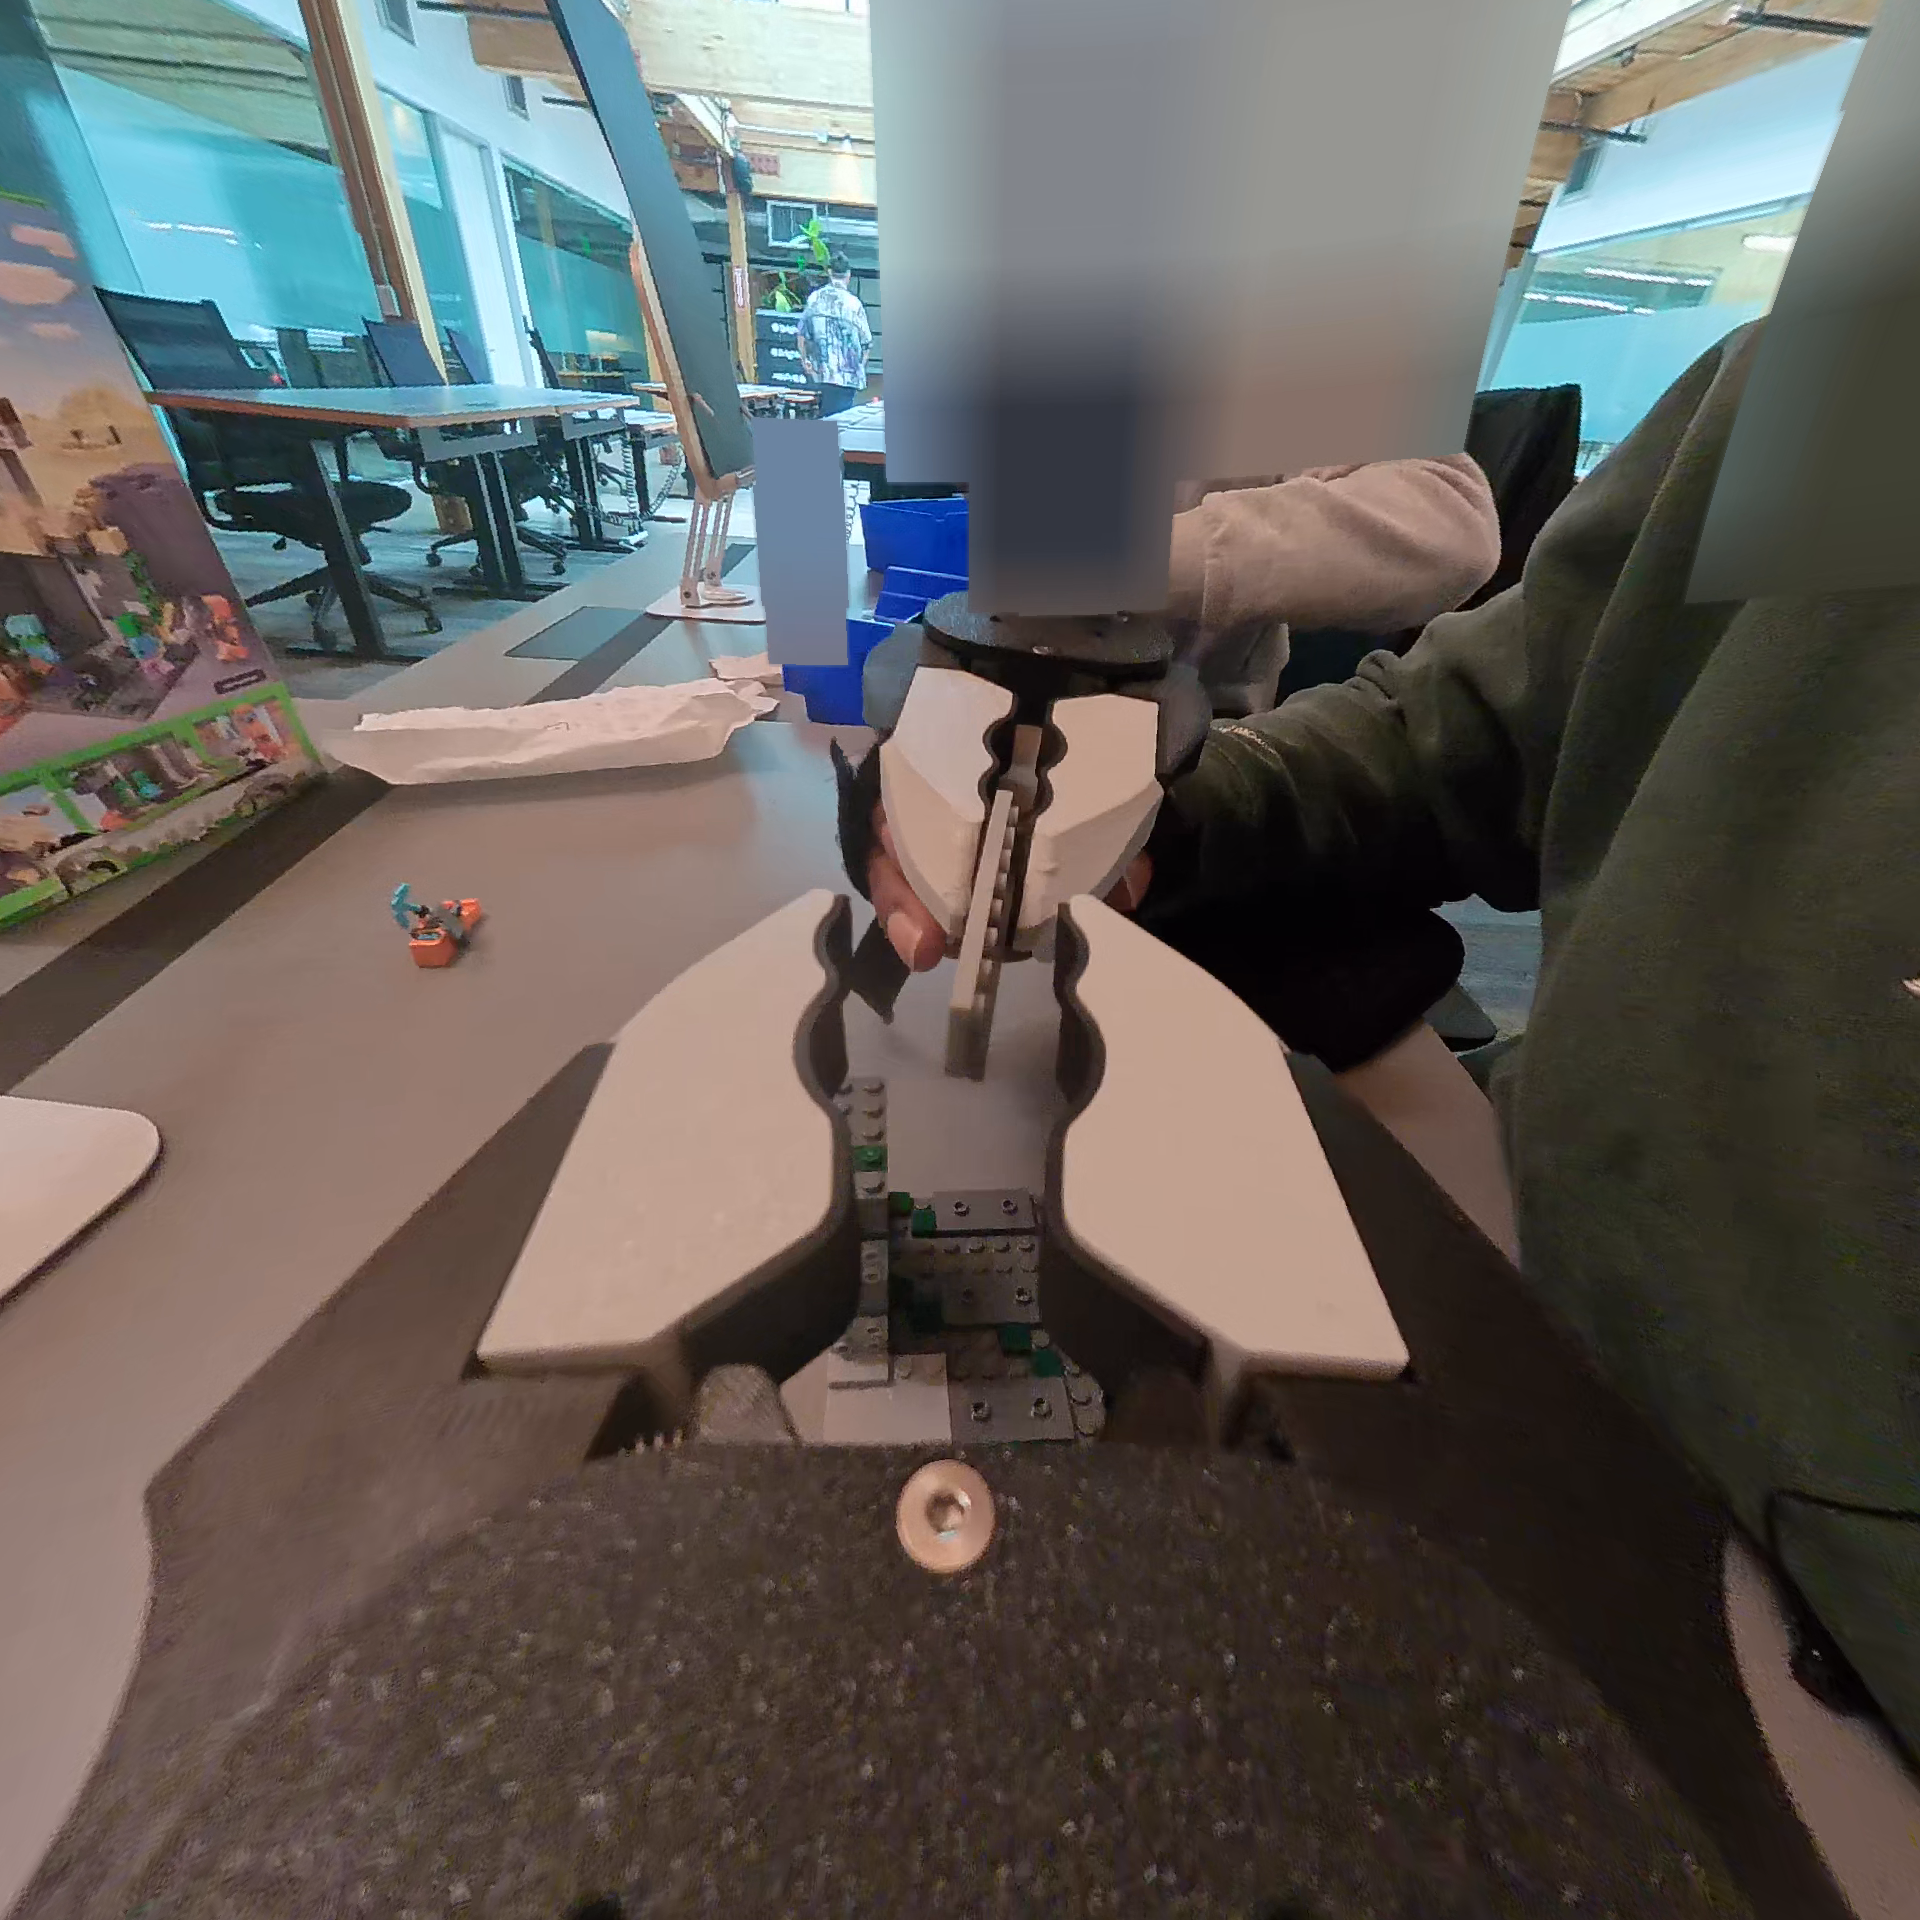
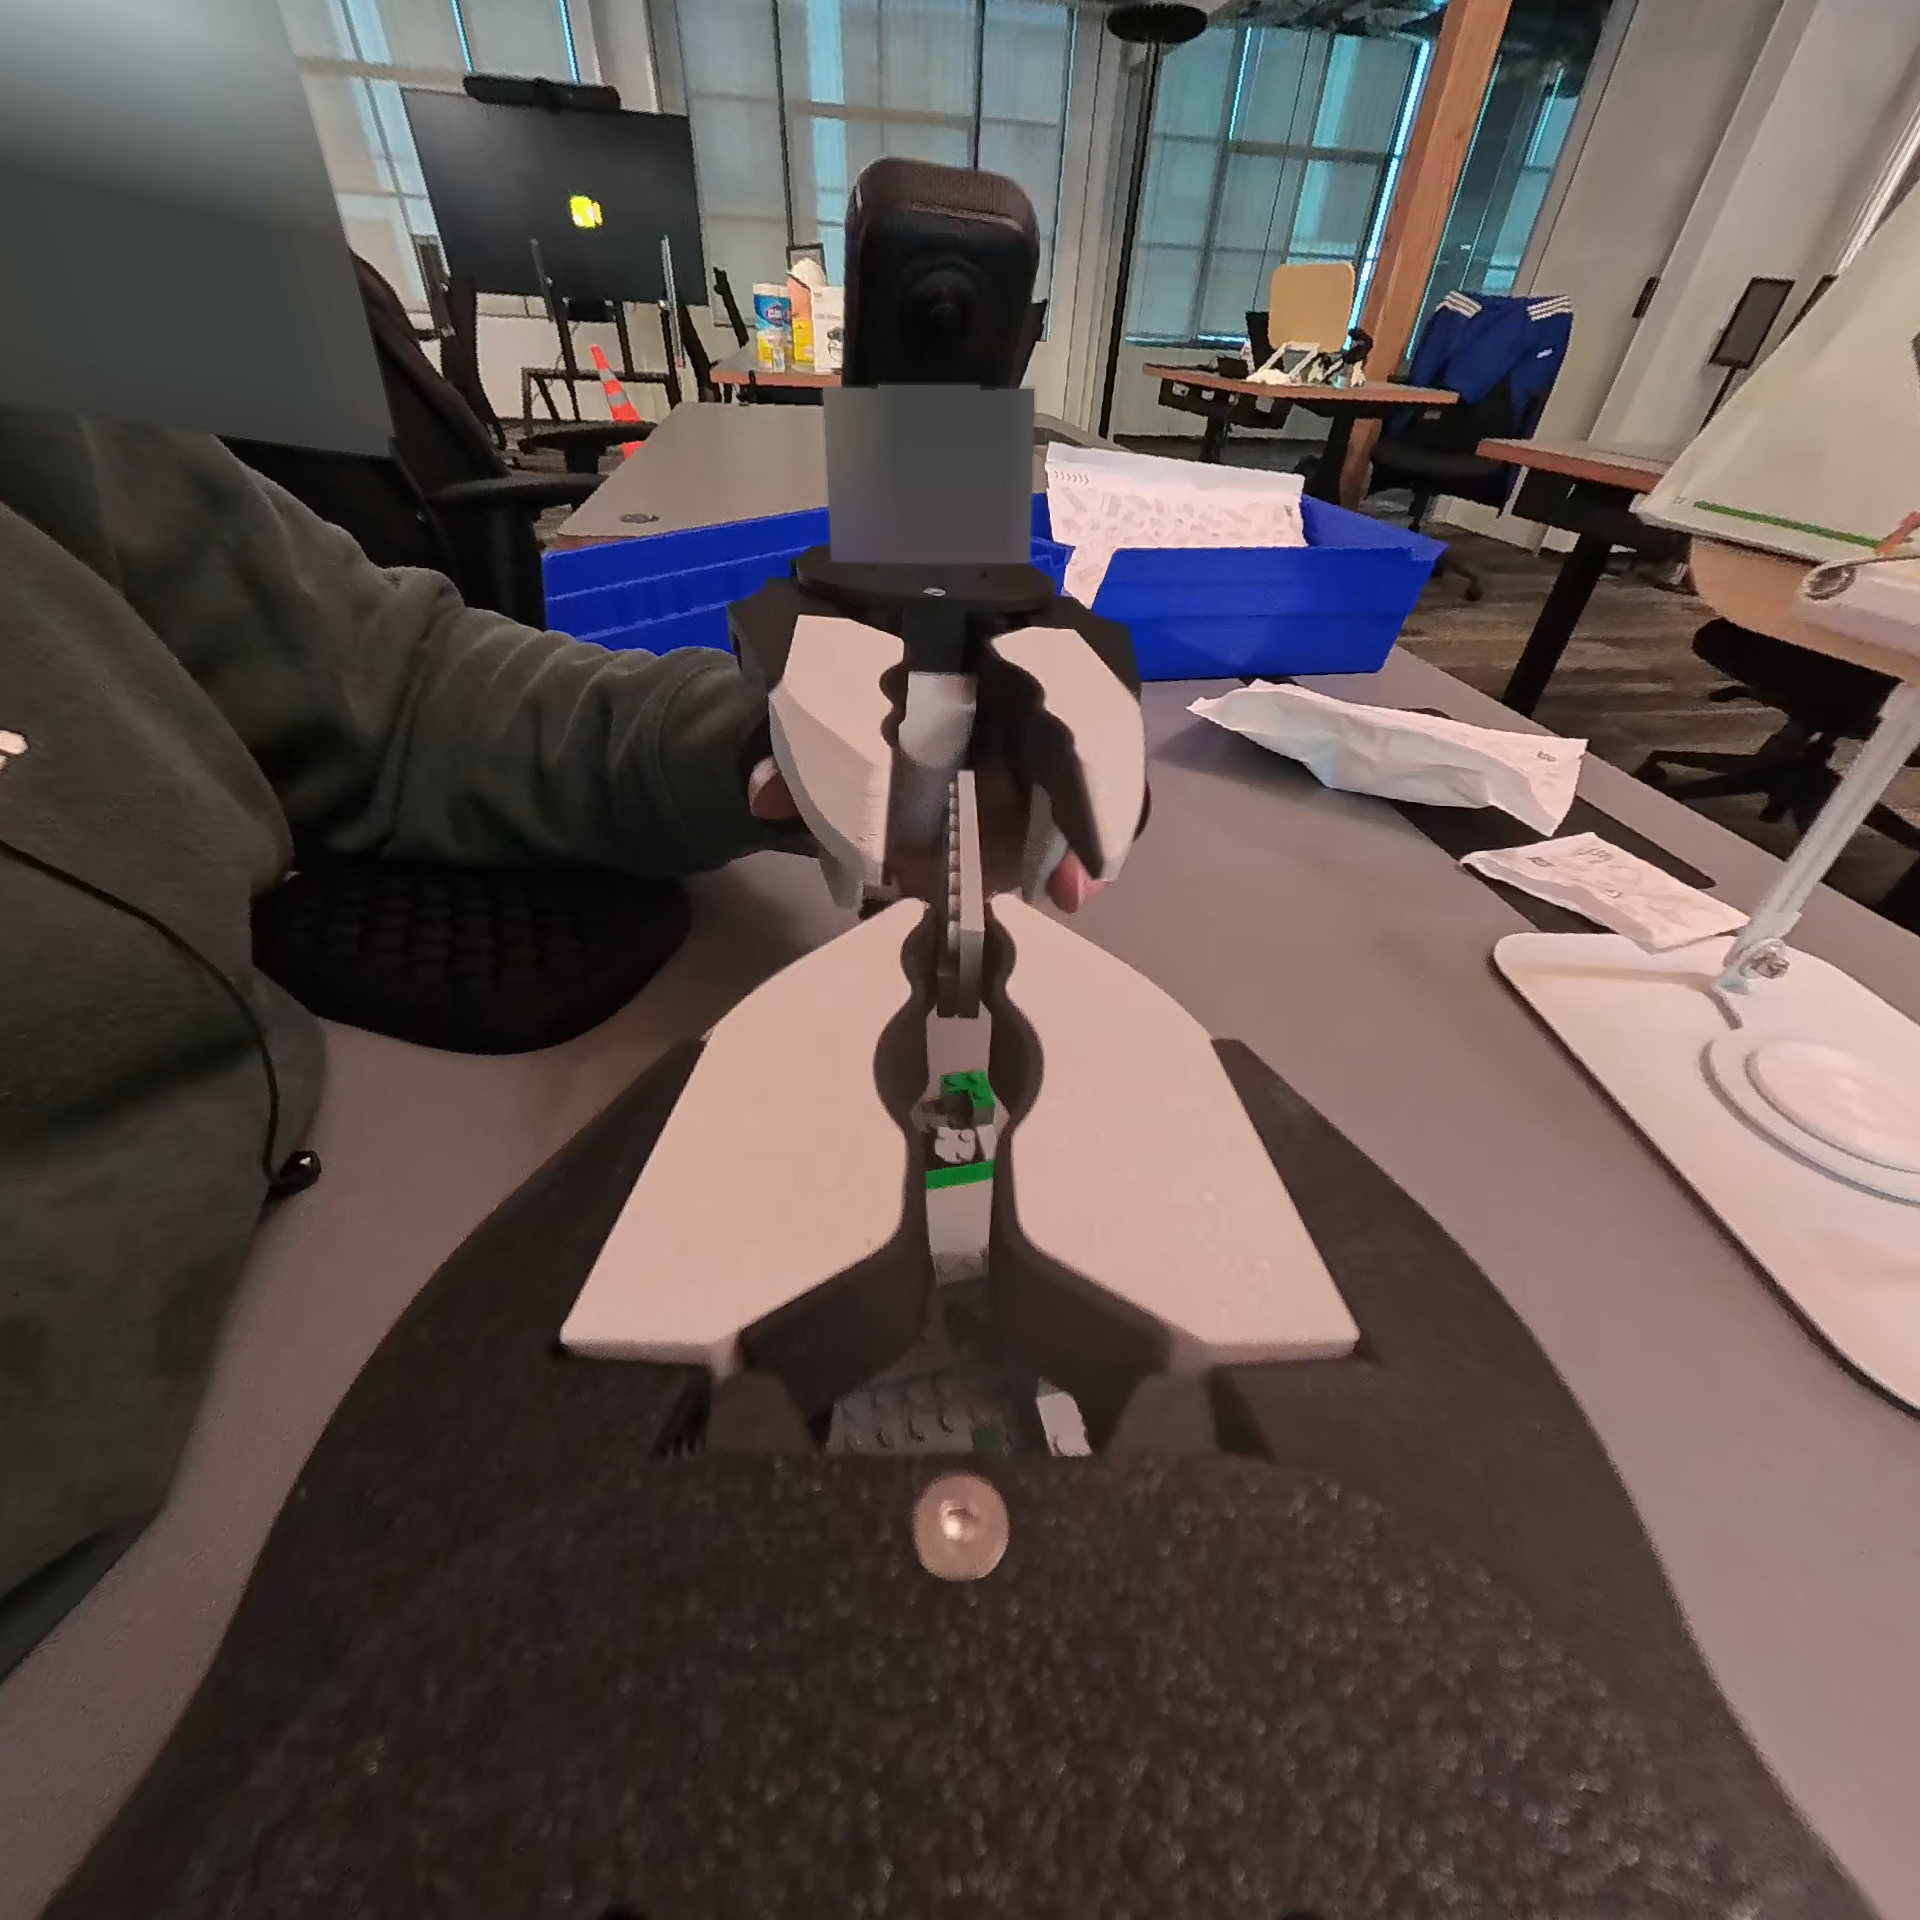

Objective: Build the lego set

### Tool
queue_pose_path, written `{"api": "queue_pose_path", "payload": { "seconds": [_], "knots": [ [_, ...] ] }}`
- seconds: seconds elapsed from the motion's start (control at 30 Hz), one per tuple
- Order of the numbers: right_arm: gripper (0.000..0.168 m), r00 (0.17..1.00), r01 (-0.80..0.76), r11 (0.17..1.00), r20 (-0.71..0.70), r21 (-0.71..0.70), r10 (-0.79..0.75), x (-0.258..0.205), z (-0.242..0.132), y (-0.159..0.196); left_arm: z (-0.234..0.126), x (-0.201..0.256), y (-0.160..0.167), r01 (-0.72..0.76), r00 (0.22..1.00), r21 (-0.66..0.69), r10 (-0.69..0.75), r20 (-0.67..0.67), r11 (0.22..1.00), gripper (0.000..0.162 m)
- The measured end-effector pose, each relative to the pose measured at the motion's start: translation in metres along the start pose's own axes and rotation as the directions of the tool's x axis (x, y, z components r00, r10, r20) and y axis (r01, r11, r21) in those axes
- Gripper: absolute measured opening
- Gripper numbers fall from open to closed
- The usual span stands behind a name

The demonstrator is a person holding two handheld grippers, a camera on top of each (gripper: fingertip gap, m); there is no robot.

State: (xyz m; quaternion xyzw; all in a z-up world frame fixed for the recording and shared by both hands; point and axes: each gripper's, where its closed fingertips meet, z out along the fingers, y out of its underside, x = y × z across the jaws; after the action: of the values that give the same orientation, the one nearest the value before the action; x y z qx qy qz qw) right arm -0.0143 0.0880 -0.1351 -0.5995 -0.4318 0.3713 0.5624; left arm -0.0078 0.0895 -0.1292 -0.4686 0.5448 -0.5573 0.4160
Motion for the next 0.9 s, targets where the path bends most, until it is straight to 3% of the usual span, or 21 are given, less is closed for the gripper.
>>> {"api": "queue_pose_path", "payload": {
  "seconds": [0.13,0.3,0.47,0.53,0.9],
  "knots": [
    [0.006,1.000,-0.010,1.000,-0.002,0.018,0.010,0.001,-0.001,-0.002,-0.001,-0.001,0.001,0.008,1.000,-0.010,-0.008,0.005,1.000,0.035],
    [0.006,0.999,-0.035,0.998,0.003,0.057,0.035,0.002,-0.004,-0.007,0.000,0.000,0.001,0.077,0.997,-0.020,-0.077,-0.021,0.997,0.051],
    [0.006,0.998,-0.068,0.995,0.024,0.079,0.067,0.002,-0.005,-0.007,-0.004,-0.001,-0.007,0.031,1.000,0.021,-0.031,0.002,0.999,0.014],
    [0.006,0.997,-0.079,0.993,0.028,0.087,0.077,0.003,-0.005,-0.008,-0.004,0.002,-0.007,0.020,1.000,0.014,-0.020,-0.008,1.000,0.009],
    [0.006,0.994,-0.066,0.987,0.097,0.145,0.052,-0.006,-0.011,-0.016,-0.002,0.015,-0.012,-0.088,0.996,-0.009,0.088,-0.016,0.996,0.006]
  ]
}}
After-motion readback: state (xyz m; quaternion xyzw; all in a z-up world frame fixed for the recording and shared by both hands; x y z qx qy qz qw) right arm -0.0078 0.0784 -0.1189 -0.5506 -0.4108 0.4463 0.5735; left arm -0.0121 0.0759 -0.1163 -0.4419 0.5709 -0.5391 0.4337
